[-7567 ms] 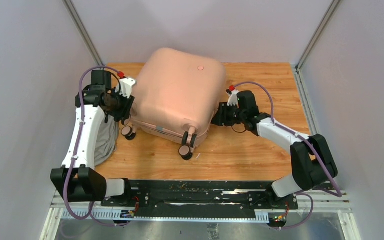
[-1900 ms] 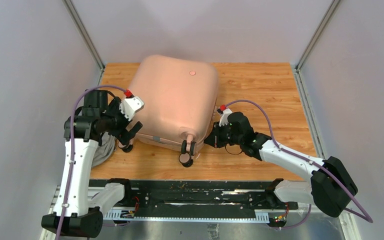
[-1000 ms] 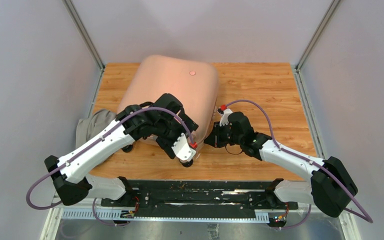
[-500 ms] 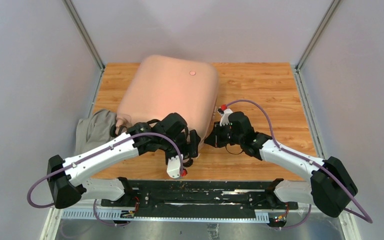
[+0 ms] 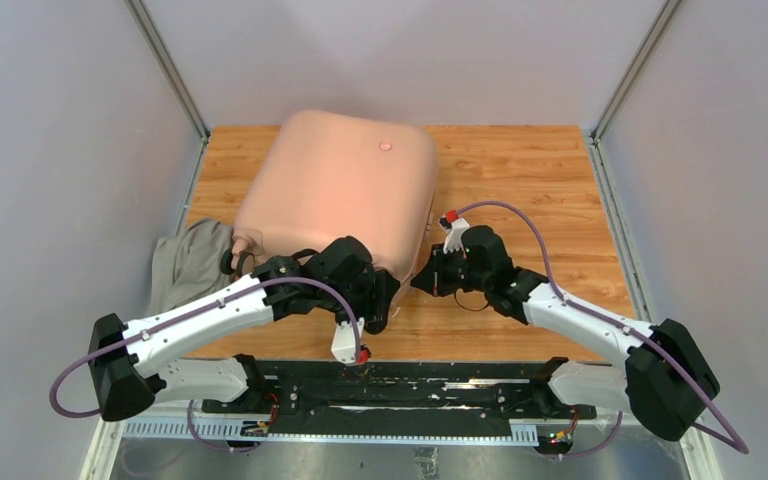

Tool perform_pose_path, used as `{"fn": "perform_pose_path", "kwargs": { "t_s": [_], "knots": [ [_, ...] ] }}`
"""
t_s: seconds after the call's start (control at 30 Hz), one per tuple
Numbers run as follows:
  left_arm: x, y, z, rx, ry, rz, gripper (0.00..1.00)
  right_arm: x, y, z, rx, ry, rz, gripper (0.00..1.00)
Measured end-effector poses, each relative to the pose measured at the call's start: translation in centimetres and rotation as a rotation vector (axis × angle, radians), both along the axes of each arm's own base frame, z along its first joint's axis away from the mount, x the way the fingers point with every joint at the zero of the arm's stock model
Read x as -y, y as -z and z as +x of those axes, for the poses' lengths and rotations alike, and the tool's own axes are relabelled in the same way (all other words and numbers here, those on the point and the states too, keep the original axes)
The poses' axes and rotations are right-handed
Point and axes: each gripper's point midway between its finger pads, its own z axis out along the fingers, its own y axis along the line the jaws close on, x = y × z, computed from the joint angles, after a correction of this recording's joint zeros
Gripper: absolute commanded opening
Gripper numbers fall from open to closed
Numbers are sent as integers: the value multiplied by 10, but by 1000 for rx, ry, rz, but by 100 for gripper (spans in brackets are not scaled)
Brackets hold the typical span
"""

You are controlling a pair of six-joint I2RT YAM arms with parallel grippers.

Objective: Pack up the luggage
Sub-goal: Zip the luggage at the center of the board.

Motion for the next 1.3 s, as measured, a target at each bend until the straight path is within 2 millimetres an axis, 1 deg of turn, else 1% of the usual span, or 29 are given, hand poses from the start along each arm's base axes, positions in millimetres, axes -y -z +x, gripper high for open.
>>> {"fn": "perform_pose_path", "kwargs": {
  "t_s": [0.27,0.33,0.37,0.5,0.77,0.93,1.2,1.3],
  "knots": [
    [5,-1,8,-52,-130,-48,0,8,-5,3,69,13,-24,0],
    [10,-4,11,-59,-157,-70,0,11,-5,6,89,22,-33,0],
    [14,-9,16,-43,-168,-88,0,12,-5,7,98,28,-39,0],
    [23,-14,25,-30,-193,-120,0,16,-4,13,127,50,-52,0],
    [29,-18,31,-30,-221,-140,0,20,-8,19,184,76,-42,0],
    [30,-19,32,-31,-224,-140,0,19,-11,17,215,79,-28,0],
    [34,-20,35,-52,-237,-121,0,16,-10,15,285,118,-68,0],
    [36,-21,37,-59,-252,-125,0,15,-13,7,311,115,-54,0]
  ]
}}
